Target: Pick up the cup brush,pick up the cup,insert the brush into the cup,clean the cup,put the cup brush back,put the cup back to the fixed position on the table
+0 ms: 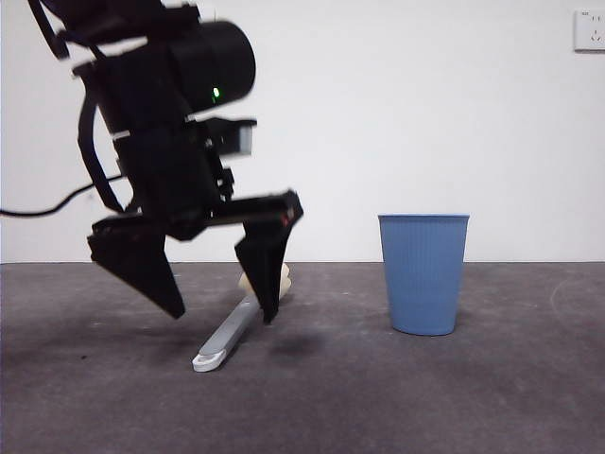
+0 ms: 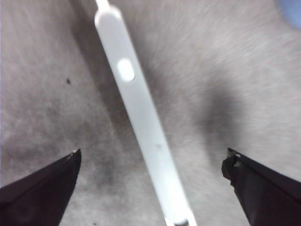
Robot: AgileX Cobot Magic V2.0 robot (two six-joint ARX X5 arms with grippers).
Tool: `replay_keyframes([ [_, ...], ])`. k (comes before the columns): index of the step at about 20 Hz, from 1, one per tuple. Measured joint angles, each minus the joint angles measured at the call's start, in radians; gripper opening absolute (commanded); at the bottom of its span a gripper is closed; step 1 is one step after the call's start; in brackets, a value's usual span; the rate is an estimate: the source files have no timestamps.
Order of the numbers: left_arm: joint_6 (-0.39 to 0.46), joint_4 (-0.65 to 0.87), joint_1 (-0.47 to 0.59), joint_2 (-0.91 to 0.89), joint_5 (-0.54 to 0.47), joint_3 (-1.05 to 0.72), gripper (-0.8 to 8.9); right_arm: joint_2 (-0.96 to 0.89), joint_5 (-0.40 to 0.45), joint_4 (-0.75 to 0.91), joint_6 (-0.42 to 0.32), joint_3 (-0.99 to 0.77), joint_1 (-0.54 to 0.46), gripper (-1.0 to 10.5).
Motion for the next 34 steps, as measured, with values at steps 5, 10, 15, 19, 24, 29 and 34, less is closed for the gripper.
replay_keyframes([
  [5,-0.032,0.002,-0.010,0.038,-0.036,0.000,5.34,0.000,0.000,0.000,0.000,0.000,0.000,6.6],
  [10,-0.058,-0.005,-0.026,0.038,-0.058,0.000,4.57,0.000,0.000,0.000,0.000,0.000,0.000,6.6],
  [15,-0.081,-0.030,-0.042,0.038,-0.056,0.000,2.78,0.000,0.000,0.000,0.000,0.000,0.000,6.6],
  [19,-0.107,-0.042,-0.053,0.038,-0.039,0.000,2.76,0.000,0.000,0.000,0.013,0.000,0.000,6.6],
  [24,-0.116,-0.072,-0.061,0.040,-0.030,0.000,1.78,0.000,-0.005,0.000,0.023,0.000,0.000,6.6],
  [29,-0.135,-0.079,-0.067,0.047,-0.031,0.007,0.12,0.000,-0.005,0.000,0.026,0.000,0.000,6.6],
  [34,-0.142,-0.086,-0.071,0.047,-0.033,0.008,-0.08,-0.001,-0.005,0.000,0.027,0.000,0.000,6.6],
])
